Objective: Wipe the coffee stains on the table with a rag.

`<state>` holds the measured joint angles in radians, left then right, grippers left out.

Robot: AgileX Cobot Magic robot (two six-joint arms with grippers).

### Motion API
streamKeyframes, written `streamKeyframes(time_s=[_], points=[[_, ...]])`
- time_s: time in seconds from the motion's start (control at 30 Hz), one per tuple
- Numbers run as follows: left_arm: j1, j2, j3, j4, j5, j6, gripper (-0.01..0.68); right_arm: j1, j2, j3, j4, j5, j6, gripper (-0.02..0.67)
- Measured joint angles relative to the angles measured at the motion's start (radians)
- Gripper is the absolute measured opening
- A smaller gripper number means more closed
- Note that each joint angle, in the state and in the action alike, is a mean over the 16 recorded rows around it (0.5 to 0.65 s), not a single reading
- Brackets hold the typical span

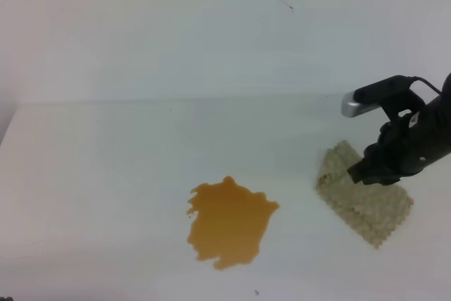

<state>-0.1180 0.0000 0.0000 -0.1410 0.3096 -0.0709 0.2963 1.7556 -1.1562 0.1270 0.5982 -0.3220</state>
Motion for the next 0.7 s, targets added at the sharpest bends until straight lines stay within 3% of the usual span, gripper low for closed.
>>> streamKeyframes(time_s=[0.2,0.33,0.53,0.7], points=[[0.000,0.000,0.000,0.000,0.000,0.000,-0.002,0.009,0.111,-0.059,0.038,-0.018,-0.027,0.344],[0.000,0.000,0.000,0.000,0.000,0.000,-0.002,0.009,0.181,-0.095,0.052,-0.018,-0.040,0.373],[0.000,0.000,0.000,0.000,0.000,0.000,-0.002,0.009,0.265,-0.126,0.060,-0.012,-0.047,0.341],[0.000,0.000,0.000,0.000,0.000,0.000,-0.002,0.015,0.311,-0.136,0.062,0.007,-0.057,0.243]])
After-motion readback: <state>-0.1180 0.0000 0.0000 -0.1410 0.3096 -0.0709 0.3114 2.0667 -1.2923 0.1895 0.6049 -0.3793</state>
